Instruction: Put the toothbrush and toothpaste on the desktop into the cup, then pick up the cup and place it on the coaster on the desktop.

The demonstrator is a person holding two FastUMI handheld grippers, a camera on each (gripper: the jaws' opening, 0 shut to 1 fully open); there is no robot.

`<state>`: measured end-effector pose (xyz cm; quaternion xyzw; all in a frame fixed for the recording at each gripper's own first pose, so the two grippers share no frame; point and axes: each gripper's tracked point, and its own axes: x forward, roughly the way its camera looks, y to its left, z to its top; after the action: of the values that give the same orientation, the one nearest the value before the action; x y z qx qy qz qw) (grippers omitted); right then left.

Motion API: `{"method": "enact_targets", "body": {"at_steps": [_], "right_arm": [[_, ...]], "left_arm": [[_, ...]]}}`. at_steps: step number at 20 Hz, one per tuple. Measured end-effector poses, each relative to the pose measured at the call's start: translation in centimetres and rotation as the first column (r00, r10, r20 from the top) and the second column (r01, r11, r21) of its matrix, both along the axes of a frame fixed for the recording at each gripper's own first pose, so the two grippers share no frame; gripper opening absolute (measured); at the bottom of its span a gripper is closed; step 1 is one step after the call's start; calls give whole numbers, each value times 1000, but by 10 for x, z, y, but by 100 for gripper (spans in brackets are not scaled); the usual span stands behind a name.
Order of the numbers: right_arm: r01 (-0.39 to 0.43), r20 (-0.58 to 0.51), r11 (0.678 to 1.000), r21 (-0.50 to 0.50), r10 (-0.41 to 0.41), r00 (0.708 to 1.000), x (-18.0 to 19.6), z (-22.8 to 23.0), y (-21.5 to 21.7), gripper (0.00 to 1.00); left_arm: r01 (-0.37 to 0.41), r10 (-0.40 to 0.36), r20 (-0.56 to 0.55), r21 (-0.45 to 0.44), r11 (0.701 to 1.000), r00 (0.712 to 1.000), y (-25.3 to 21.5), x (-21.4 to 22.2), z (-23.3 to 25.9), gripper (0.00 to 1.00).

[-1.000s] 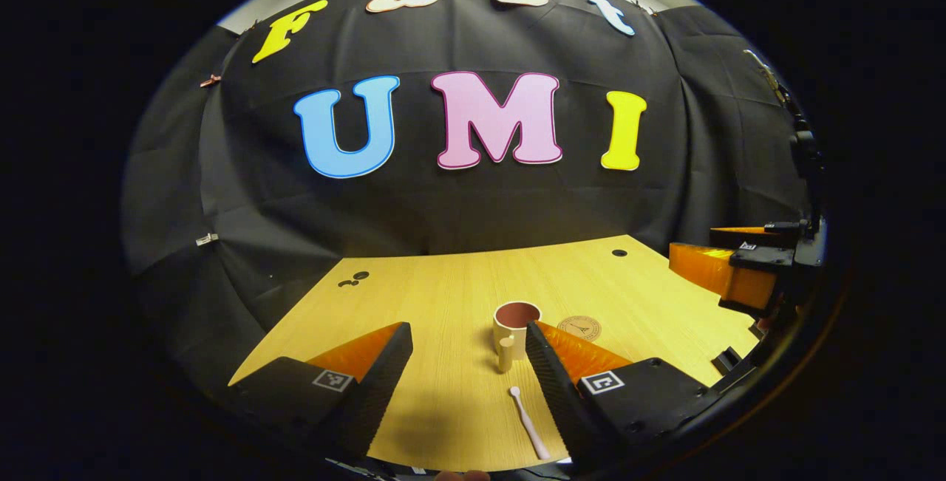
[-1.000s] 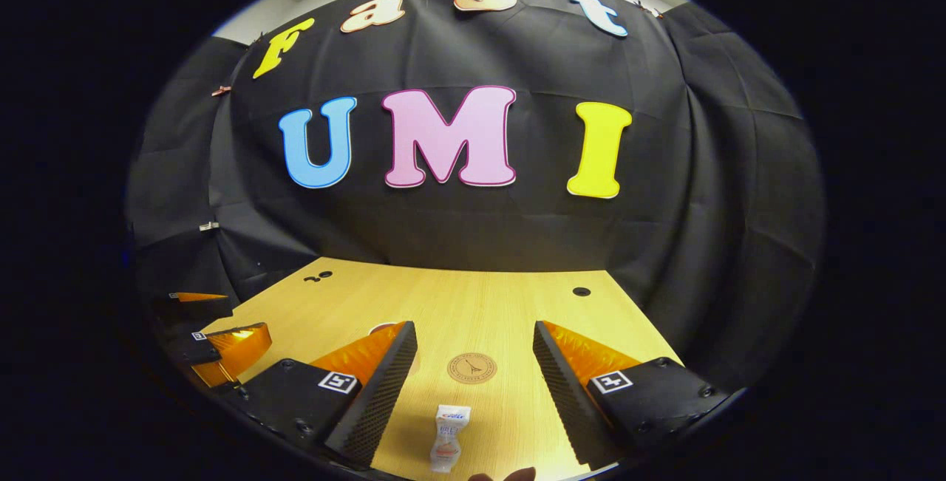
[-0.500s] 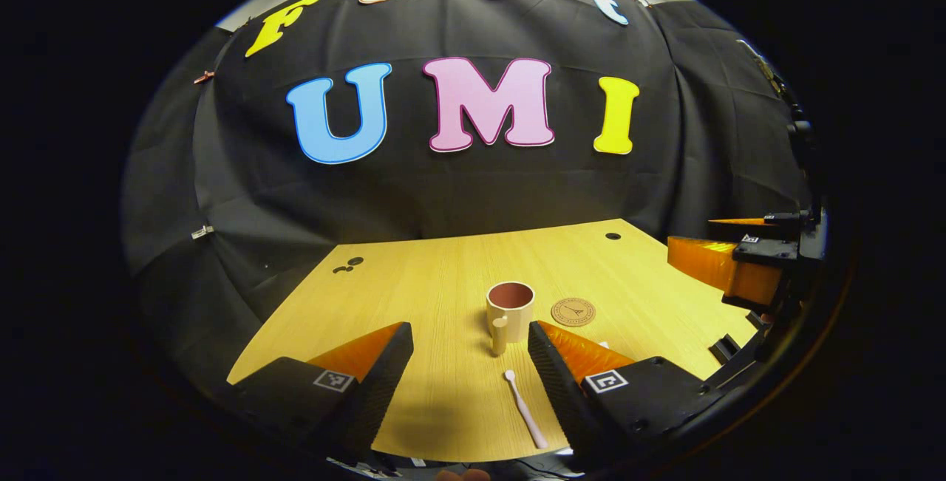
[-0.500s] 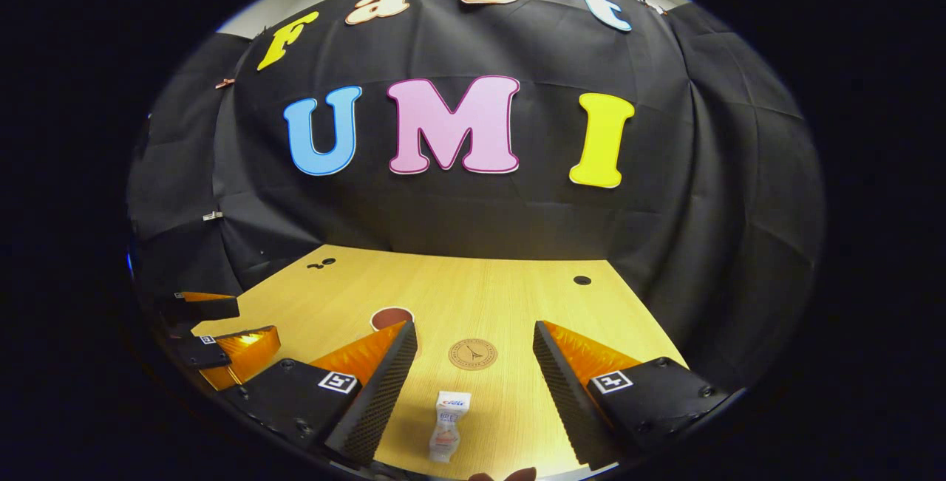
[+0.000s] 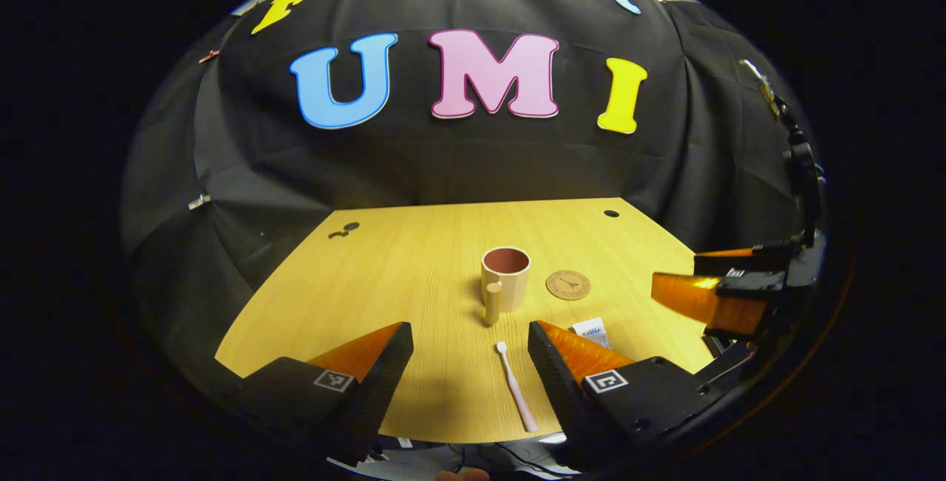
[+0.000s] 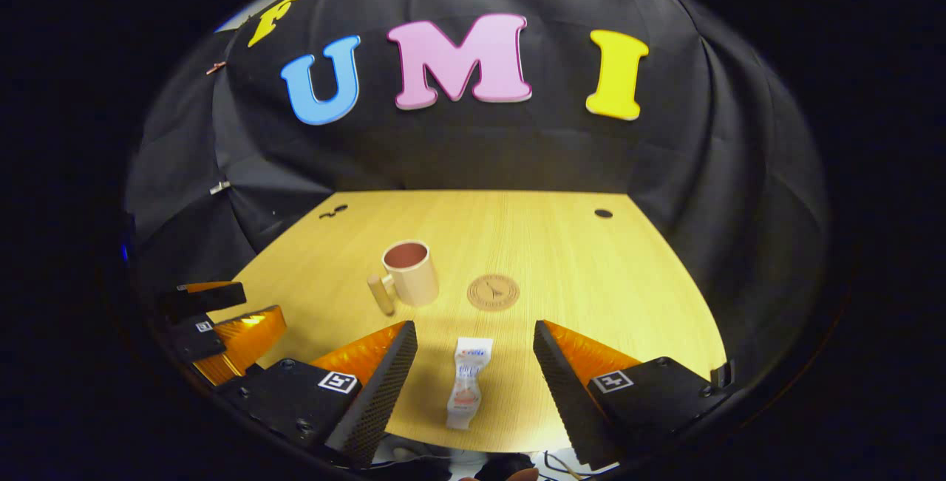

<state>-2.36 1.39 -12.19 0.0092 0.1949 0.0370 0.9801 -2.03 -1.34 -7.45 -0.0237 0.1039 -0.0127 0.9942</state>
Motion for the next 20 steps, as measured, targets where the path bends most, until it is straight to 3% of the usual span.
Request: {"method": "enact_targets", "body": {"at_steps": [7,11,12,18,20], "right_arm": [[-20,-266,1000,-19,14,964,11,-94,14,96],[-4,-339,1000,8,7,941,24,-121,21,98],[1,-352,1000,5,1,936,30,-127,20,93],[32,-414,999,-6,-32,909,48,-150,14,83],[37,-438,999,-1,-34,898,50,-155,15,75]], "left_arm": [[-35,40,-104,42,999,994,19,-17,-44,97],[-59,64,-153,37,998,986,25,-27,-61,97],[-64,69,-160,34,997,985,26,-28,-62,97],[-86,90,-183,29,996,979,29,-31,-70,97],[-92,95,-189,25,995,977,28,-30,-71,97]]}}
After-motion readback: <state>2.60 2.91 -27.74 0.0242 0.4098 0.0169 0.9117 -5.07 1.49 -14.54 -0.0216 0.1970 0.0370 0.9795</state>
